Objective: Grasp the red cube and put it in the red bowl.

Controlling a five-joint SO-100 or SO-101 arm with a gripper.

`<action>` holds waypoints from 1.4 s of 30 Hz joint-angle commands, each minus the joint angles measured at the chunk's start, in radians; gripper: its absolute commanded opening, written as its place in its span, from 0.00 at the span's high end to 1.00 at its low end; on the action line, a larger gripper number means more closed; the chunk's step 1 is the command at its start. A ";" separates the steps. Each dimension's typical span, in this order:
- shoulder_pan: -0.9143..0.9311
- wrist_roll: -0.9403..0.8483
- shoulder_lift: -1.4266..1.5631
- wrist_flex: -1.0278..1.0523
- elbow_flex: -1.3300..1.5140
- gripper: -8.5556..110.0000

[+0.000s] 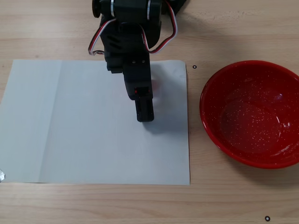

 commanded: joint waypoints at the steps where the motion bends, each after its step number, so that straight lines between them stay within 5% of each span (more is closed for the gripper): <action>1: -0.002 -0.015 0.014 -0.020 -0.091 0.45; 27: -0.035 -0.002 0.058 0.060 -0.087 0.56; 36: -0.037 0.009 0.123 0.147 -0.041 0.91; 42: -0.028 -0.025 0.141 0.196 -0.034 0.93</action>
